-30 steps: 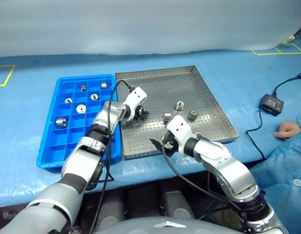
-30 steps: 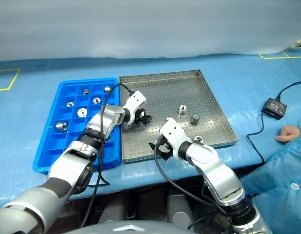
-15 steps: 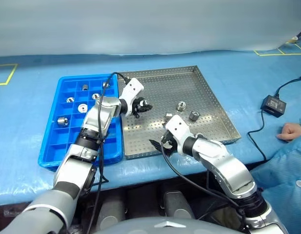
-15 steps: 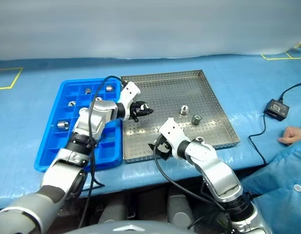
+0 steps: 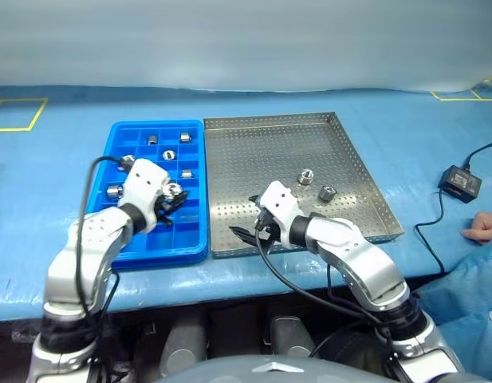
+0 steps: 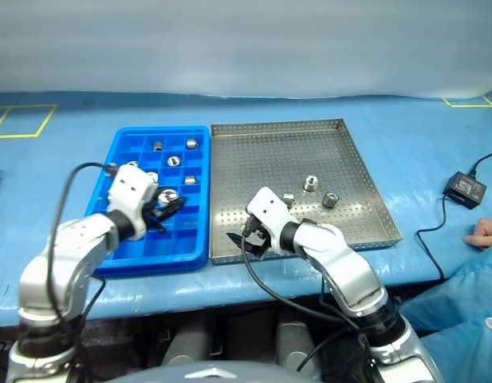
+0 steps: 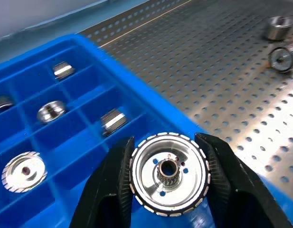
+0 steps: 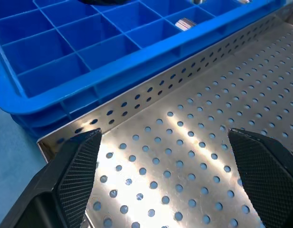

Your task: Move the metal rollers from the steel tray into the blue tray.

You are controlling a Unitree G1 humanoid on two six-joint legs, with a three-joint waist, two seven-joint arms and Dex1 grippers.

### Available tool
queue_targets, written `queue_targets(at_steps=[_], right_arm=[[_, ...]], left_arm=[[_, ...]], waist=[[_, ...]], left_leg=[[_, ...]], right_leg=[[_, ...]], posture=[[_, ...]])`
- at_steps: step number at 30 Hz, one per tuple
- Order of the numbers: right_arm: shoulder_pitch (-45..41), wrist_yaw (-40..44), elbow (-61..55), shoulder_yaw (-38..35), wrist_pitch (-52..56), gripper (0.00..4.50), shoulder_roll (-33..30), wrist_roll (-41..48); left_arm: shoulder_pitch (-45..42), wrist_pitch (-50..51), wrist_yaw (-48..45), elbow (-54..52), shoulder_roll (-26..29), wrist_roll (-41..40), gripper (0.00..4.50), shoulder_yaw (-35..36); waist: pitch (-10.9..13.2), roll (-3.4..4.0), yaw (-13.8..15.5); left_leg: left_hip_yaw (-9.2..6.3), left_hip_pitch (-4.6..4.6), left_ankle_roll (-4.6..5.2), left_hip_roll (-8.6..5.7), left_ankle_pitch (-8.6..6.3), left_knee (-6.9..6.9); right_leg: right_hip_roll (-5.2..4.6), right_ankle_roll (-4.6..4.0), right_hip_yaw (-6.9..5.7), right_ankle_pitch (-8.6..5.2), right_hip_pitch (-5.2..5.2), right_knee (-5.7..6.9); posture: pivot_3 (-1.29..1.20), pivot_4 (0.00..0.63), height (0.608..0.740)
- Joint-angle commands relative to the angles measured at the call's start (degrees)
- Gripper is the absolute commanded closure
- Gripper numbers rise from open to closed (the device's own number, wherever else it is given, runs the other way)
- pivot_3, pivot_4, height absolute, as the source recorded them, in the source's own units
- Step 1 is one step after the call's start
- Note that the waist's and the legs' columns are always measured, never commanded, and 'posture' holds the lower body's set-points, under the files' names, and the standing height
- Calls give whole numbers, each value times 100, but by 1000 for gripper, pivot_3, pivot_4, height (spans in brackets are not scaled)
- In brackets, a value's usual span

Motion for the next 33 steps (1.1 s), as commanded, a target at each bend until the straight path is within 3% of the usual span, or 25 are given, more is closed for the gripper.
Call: queue_targets(at_steps=[1, 7, 17, 30, 31, 33], right_arm=[[-215, 269, -5, 36, -428, 0, 108, 118], [-385, 813, -47, -2, -853, 0, 192, 451], [-420, 680, 63, 6, -701, 0, 80, 250], [-455, 391, 241, 22, -619, 0, 136, 103], [-467, 389, 254, 31, -623, 0, 142, 97], [-487, 386, 280, 36, -629, 0, 155, 80]], left_arm=[[395, 466, 352, -948, 4, -3, 2788, 275], [843, 806, 774, -1165, -154, -32, 2788, 457], [986, 960, 1251, -1190, -388, -72, 2788, 954], [1588, 985, 1351, -1119, -267, -39, 2788, 1271], [1563, 971, 1365, -1091, -277, -43, 2072, 1249], [1473, 979, 1459, -1056, -344, -24, 1482, 1234]], waist=[[-1, -1, 90], [0, -1, 332], [0, -1, 368], [0, -1, 368], [0, -1, 376], [0, -1, 380]], left_leg=[[-4, 0, 0, -2, -1, -2], [-10, -1, -2, 0, -4, -5], [-10, -2, -38, 2, -25, -13], [-10, -5, -48, 10, -31, -20], [-11, -4, -48, 10, -31, -20], [-11, -4, -49, 10, -31, -20]], right_leg=[[-2, 0, -3, 0, 1, -4], [-1, -4, -15, -2, 3, -9], [-5, -14, -25, -9, -2, -10], [-2, -24, -32, -16, -11, -12], [-3, -24, -33, -16, -10, -12], [-5, -24, -35, -16, -10, -13]], posture=[[141, 150, 740], [175, 150, 740], [171, 150, 740], [181, 150, 740], [179, 150, 740], [179, 150, 740]])
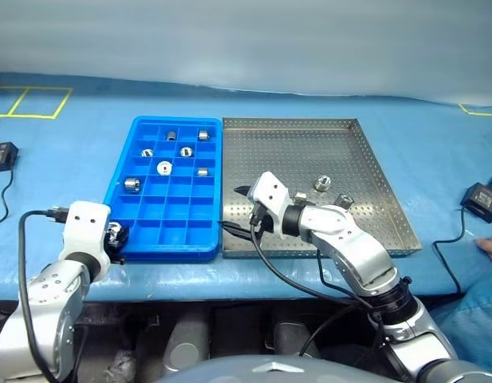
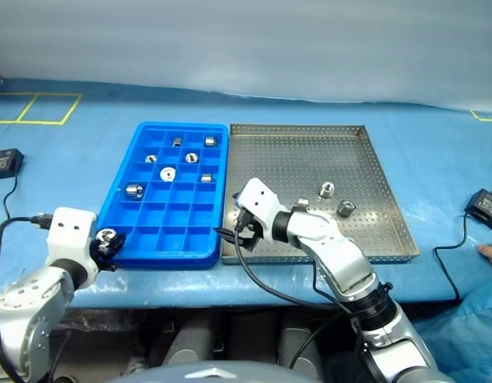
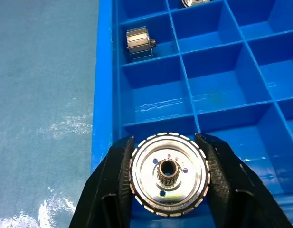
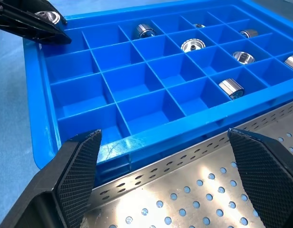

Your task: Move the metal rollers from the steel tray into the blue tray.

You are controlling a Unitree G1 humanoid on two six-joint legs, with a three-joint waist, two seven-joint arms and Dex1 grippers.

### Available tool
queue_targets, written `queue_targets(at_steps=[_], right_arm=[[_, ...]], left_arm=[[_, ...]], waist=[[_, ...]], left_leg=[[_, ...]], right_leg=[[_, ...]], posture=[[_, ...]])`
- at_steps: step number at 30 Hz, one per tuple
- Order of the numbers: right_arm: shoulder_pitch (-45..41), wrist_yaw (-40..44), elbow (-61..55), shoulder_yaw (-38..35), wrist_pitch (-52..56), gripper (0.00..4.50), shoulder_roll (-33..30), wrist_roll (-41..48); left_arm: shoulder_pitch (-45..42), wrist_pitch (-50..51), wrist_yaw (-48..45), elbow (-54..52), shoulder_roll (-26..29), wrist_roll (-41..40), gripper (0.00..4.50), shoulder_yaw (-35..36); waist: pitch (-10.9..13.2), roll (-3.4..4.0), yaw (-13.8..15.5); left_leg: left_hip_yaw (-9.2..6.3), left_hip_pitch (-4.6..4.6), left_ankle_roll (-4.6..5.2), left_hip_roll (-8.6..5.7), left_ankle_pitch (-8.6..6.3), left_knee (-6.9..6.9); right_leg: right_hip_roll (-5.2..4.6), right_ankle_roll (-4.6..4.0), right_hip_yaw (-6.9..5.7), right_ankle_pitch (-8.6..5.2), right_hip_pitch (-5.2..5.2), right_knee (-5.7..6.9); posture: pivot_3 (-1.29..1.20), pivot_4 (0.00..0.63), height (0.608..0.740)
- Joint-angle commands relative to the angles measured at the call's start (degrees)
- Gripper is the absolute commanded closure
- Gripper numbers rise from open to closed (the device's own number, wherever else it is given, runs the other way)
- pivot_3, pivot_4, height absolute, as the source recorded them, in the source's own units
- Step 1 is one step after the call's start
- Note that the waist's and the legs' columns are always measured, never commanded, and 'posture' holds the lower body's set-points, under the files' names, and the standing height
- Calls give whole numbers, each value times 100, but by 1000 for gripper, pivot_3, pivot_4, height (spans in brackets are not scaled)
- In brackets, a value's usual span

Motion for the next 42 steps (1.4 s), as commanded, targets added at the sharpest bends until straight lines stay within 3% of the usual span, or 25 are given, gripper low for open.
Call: queue_targets(at_steps=[1, 2, 8, 11, 16, 22, 30, 42], right_arm=[[-116, -33, -94, -34, -24, 0, 42, -28], [-114, -50, -96, -35, -21, 0, 43, -49], [-33, -166, -191, -83, 27, 0, -21, -149], [27, -307, -307, -184, 136, 0, -129, -226], [42, -755, -429, -223, 677, 0, -375, -626], [314, -962, -842, -509, 1260, 0, -639, -688], [707, -1375, -1542, -829, 2104, 0, -782, -813], [1433, -1754, -2451, -1199, 2627, 0, -773, -788]], left_arm=[[-172, -145, 177, -59, -71, 42, 1203, 40], [-266, -188, 183, -48, -147, -12, 871, 62], [-738, -563, 12, 116, -411, -377, 871, -147], [-1038, -959, -398, 236, -444, -763, 871, -599], [-1539, -1774, -832, 1039, -13, -669, 871, -1693], [-2741, -2601, -1289, 2596, 74, -488, 871, -2549], [-4207, -3647, -2231, 4747, -335, -302, 871, -3558], [-5217, -4609, -2765, 7661, -1301, 114, 871, -3885]], waist=[[0, 0, 3], [0, 0, 4], [0, 0, 11], [0, -1, 10], [0, 0, -72], [0, 1, -149], [0, 1, -348], [-1, 2, -881]], left_leg=[[0, -1, 0, 0, 0, 0], [0, -1, 0, 0, 0, -1], [0, -5, 0, -1, 0, -5], [1, -5, 0, -4, 0, -4], [5, -8, 1, -7, 0, -2], [7, -35, 32, -18, 20, 1], [12, -52, 42, -30, 15, 11], [21, -79, 52, -28, 10, 27]], right_leg=[[0, 0, 0, 0, 0, -2], [-1, 0, 0, 0, 0, -2], [0, -1, -1, 0, -1, -5], [0, -2, -1, 0, 2, -5], [0, -2, 2, 0, 5, -4], [8, -2, -1, 0, -3, -3], [8, -3, 1, 0, -11, -3], [11, 7, 17, 5, -44, 7]], posture=[[179, 150, 740], [168, 150, 740], [131, 150, 740], [107, 150, 740], [49, 150, 740], [-24, 150, 740], [-137, 150, 740], [-302, 150, 740]])
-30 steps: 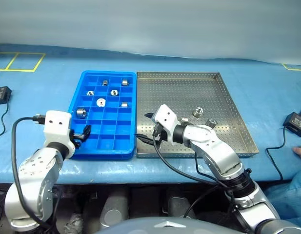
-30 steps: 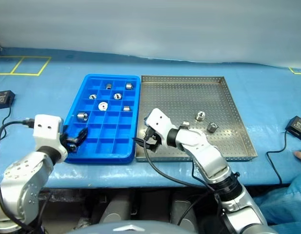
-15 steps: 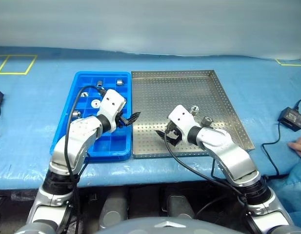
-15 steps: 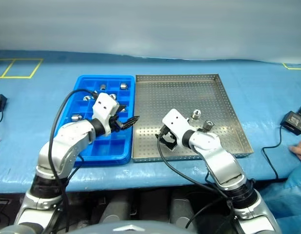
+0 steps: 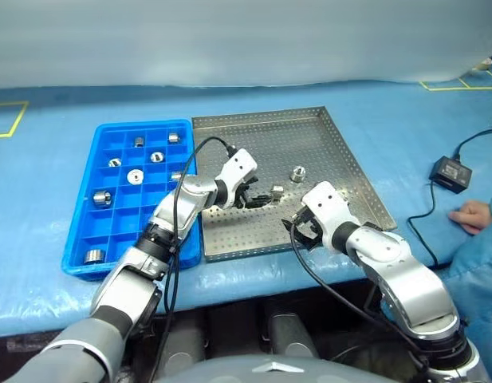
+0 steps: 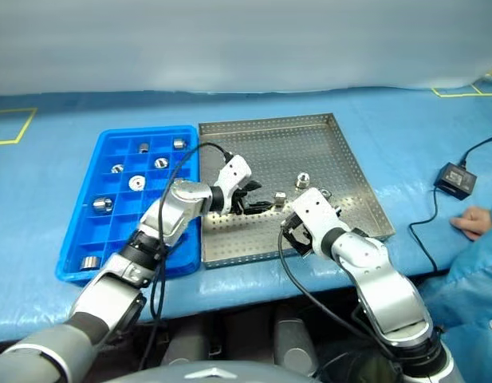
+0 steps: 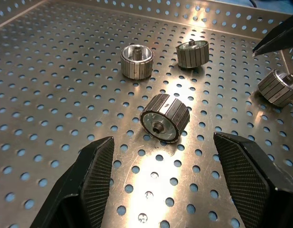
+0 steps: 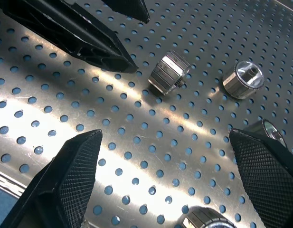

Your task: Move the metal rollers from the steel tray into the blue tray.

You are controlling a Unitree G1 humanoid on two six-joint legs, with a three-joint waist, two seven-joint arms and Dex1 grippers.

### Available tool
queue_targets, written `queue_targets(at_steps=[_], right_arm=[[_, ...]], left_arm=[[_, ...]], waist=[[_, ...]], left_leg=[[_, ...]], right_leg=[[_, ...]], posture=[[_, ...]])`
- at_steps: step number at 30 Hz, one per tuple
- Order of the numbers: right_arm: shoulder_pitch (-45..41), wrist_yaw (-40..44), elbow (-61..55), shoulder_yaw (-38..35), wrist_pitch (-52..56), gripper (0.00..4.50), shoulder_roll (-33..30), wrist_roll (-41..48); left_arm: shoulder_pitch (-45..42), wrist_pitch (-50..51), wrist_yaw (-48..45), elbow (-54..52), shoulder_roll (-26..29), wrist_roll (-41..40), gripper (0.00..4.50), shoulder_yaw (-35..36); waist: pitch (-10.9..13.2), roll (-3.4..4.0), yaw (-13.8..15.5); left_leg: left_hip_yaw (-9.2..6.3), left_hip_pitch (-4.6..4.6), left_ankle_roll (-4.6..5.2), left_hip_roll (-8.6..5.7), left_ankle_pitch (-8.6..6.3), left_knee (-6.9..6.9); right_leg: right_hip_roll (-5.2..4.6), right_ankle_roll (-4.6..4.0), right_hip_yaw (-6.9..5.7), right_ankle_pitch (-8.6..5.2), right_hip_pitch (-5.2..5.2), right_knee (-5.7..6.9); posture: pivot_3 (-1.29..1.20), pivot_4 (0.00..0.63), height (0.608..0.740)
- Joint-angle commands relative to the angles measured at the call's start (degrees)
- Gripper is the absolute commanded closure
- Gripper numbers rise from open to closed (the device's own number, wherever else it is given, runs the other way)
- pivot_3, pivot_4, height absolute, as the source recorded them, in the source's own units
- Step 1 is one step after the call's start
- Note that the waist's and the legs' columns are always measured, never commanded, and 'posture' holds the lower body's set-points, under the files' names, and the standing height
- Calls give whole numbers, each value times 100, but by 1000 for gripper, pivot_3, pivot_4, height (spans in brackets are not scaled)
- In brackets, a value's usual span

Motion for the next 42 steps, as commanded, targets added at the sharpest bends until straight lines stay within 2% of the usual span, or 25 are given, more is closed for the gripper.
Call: queue_targets(at_steps=[1, 15, 20, 28, 31, 34, 39, 40, 42], right_arm=[[91, -153, -389, -141, 43, 0, 37, -8], [124, -303, -339, -33, -108, 0, 109, -10], [115, -317, -237, 54, -199, 0, 194, -11], [57, -278, -89, 150, -363, 0, 202, -40], [5, -269, -32, 218, -420, 0, 213, -43], [-26, -270, 15, 243, -452, 0, 216, -43], [-46, -278, 61, 254, -498, 0, 212, -53], [-48, -280, 66, 252, -504, 0, 215, -53], [-50, -287, 77, 259, -515, 0, 218, -62]], left_arm=[[-287, -369, 18, 496, -193, 126, 871, 87], [-500, -1070, 384, 1527, -569, 463, 871, 325], [-535, -1242, 937, 1788, -741, 551, 871, 564], [-523, -1314, 1004, 1893, -832, 589, 871, 658], [-507, -1274, 1019, 1895, -864, 606, 1456, 696], [-462, -1249, 917, 1832, -862, 628, 2399, 666], [-448, -1270, 879, 1834, -858, 573, 2399, 757], [-446, -1270, 864, 1826, -856, 569, 2644, 763], [-436, -1283, 878, 1807, -855, 585, 2688, 781]], waist=[[0, 0, -84], [0, 0, -468], [0, 0, -504], [-1, 0, -512], [-1, 0, -507], [-1, 0, -505], [-1, 0, -501], [-1, 0, -501], [-1, 0, -501]], left_leg=[[1, 0, 0, 0, 0, 0], [6, 0, 5, 4, 2, 1], [9, 1, 13, 7, 7, 2], [15, 2, 19, 6, 11, 3], [15, 2, 20, 6, 11, 3], [16, 2, 20, 5, 11, 3], [16, 2, 20, 5, 11, 3], [16, 2, 20, 5, 11, 3], [17, 2, 20, 5, 11, 3]], right_leg=[[0, 1, 2, 0, -1, 3], [-2, 25, 29, 15, -6, 4], [-4, 34, 43, 20, -5, 4], [-5, 41, 52, 25, -6, 5], [-5, 41, 53, 25, -5, 5], [-5, 42, 54, 26, -6, 5], [-5, 44, 56, 27, -6, 5], [-5, 44, 56, 27, -6, 5], [-5, 45, 57, 28, -6, 5]], posture=[[-305, 150, 740], [-303, 150, 740], [-294, 150, 740], [-276, 150, 740], [-273, 150, 740], [-271, 150, 740], [-271, 150, 740], [-271, 150, 740], [-269, 150, 740]])
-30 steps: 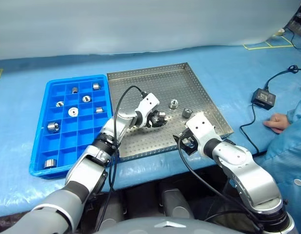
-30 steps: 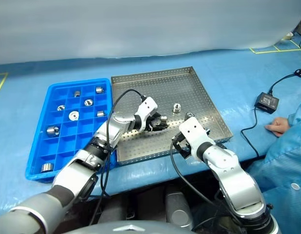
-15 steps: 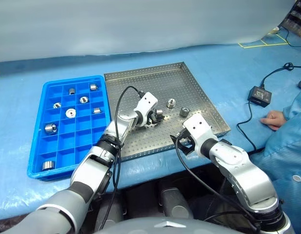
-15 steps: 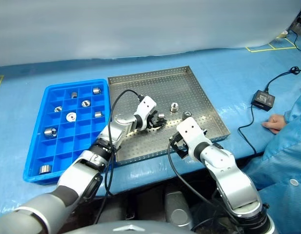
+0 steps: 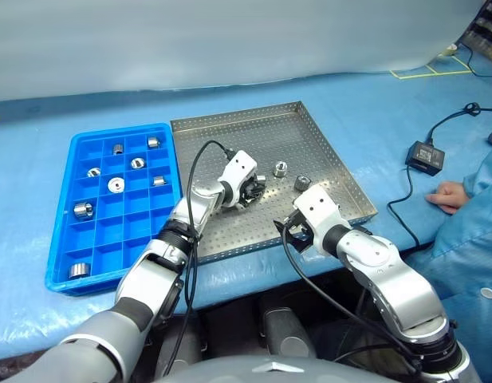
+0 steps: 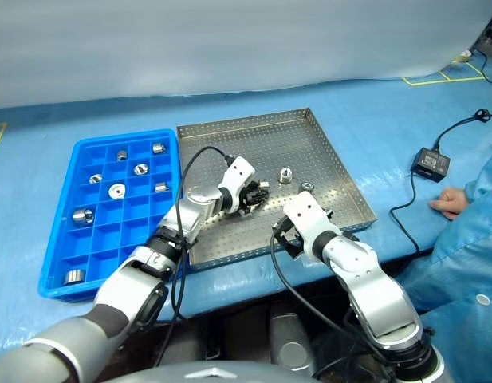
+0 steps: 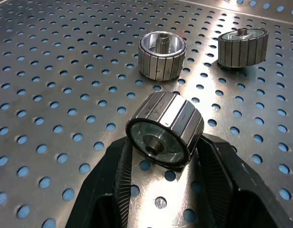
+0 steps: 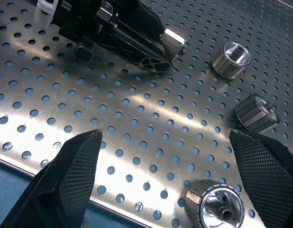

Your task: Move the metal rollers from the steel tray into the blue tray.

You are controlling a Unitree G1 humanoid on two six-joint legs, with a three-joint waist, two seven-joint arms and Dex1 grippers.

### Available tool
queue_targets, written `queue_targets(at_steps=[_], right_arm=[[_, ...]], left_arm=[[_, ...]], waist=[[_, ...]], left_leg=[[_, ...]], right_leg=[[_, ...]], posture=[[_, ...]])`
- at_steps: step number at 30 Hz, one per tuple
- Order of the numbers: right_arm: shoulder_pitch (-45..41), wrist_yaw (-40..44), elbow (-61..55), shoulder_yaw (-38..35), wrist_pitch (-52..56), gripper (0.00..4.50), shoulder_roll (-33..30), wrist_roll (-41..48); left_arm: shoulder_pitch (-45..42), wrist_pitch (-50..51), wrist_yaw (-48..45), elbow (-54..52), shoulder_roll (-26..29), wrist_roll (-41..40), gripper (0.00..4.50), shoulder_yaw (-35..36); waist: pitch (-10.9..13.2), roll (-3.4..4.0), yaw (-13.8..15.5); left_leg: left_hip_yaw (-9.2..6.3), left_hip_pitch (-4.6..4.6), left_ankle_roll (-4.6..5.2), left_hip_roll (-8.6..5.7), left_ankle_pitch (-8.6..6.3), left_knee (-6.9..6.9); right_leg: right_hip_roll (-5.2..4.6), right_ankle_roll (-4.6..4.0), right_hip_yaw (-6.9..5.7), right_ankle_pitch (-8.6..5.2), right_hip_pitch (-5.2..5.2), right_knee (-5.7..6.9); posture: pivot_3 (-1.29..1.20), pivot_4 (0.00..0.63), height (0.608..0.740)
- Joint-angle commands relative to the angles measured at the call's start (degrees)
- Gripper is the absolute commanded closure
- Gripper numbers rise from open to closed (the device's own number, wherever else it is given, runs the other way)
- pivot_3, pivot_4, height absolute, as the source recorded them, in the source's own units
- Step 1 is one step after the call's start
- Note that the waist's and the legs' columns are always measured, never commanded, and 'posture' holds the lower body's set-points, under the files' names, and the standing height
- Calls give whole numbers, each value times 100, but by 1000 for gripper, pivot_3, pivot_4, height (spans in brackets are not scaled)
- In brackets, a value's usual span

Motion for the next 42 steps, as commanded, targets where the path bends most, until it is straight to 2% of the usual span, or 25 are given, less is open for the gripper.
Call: queue_targets(at_steps=[1, 7, 12, 17, 23, 28, 31, 37, 42], right_arm=[[-84, -56, -62, -13, -133, 0, 11, -53], [-113, -29, 19, 28, -189, 0, 35, -37], [-251, 136, 154, 54, -335, 0, 101, 104], [-393, 787, 34, -98, -687, 0, 386, 839], [-540, 1178, 166, -54, -1065, 0, 380, 1202], [-703, 1244, 424, 58, -1207, 0, 348, 1190], [-791, 1343, 537, 112, -1274, 0, 319, 1226], [-925, 1538, 689, 168, -1375, 0, 282, 1286], [-984, 1547, 764, 220, -1390, 0, 291, 1268]], left_arm=[[-39, -101, -4, -126, -37, -20, 2688, 96], [102, 54, -154, -591, 124, -70, 2688, 134], [712, 895, -966, -2459, 814, -240, 2688, -82], [1308, 1831, -1343, -4627, 1550, -708, 2688, 50], [1889, 2839, -589, -6483, 1976, -928, 2688, 800], [2544, 3573, 408, -7196, 2020, -712, 2688, 1411], [3095, 3927, 678, -7626, 2138, -771, 2688, 1804], [3718, 4342, 1113, -8047, 2246, -803, 2688, 2294], [3909, 4448, 1496, -7946, 2252, -667, 2688, 2269]], waist=[[0, 0, 1], [0, 0, 0], [-1, 2, -28], [-2, 4, 9], [-2, 3, 237], [-1, 2, 458], [0, -1, 587], [1, -2, 850], [0, -4, 989]], left_leg=[[0, 0, 0, 0, 0, 0], [1, 0, 1, 0, 1, 1], [9, 0, 1, 3, 1, -2], [10, 9, 0, 6, 2, -2], [16, 18, 2, 4, 3, 10], [21, 51, 2, 4, 5, 8], [22, 82, 1, 7, 4, -6], [12, 82, -3, 8, 2, -6], [0, 82, -36, 6, -18, -5]], right_leg=[[0, 0, 0, 0, 0, 0], [0, 6, 3, 4, 0, 1], [2, 7, 15, 6, -13, 13], [6, -3, 25, 0, -15, 32], [3, -3, 31, -2, -6, 35], [4, -5, 31, -4, 21, 37], [4, -12, 27, -8, 46, 31], [-3, -15, 8, -9, 52, 9], [-10, -15, -10, -9, 50, -8]], posture=[[-269, 150, 740], [-262, 150, 740], [-239, 150, 740], [-175, 150, 740], [-101, 150, 740], [-45, 150, 740], [-19, 150, 740], [21, 150, 740], [28, 150, 740]])
